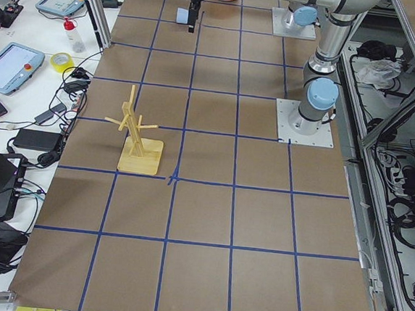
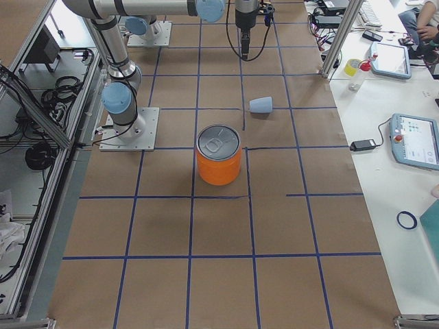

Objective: Flip cup
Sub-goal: 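Move the right gripper toward the upright white cup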

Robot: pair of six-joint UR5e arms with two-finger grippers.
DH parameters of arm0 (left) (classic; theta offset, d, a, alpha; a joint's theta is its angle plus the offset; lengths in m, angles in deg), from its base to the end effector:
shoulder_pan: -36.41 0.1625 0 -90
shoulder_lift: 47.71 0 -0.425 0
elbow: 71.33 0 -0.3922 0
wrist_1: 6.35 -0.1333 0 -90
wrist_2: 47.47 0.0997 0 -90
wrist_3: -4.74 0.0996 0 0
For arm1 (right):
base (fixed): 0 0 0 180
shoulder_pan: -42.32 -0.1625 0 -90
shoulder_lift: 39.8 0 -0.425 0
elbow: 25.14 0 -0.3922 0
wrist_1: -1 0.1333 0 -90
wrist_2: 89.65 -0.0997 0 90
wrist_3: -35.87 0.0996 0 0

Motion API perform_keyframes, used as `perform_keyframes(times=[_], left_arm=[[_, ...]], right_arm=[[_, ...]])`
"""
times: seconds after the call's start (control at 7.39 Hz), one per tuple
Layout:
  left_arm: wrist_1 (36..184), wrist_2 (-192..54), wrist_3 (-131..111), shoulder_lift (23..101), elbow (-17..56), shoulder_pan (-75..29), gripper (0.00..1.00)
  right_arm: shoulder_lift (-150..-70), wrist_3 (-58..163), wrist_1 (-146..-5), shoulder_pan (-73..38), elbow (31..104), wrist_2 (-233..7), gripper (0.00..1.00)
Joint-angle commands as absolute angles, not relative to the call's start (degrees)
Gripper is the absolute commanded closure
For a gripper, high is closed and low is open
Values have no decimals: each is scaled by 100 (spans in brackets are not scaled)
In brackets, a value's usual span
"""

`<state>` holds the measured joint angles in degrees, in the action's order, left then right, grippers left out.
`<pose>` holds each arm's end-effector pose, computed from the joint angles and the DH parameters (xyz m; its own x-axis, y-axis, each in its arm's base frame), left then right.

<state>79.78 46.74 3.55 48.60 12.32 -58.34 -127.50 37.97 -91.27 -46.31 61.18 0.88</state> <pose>-0.1707 -0.5328 0.4929 -0.9958 0.0569 -0.0718 0.0619 0.9956 -0.0697 0.1200 -0.5180 0.5036 -0.9981 0.0610 0.0069 0.0605 0.9961 -0.0640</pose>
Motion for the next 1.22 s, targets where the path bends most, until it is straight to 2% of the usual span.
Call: perform_keyframes(times=[0.0, 0.54, 0.68, 1.08], left_arm=[[7978, 4674, 351, 4862, 1243, -5834, 0], [7961, 4718, 377, 4862, 1278, -5843, 0], [7961, 4710, 360, 4879, 1278, -5843, 0], [7926, 4692, 325, 4905, 1374, -5852, 0]], right_arm=[[-12752, 3798, -9102, -4636, 6117, 88, 0], [-12708, 3737, -9460, -4654, 6195, 70, 0], [-12421, 3658, -9540, -4619, 6257, 131, 0], [-11077, 3350, -11129, -4601, 6249, 115, 0]])
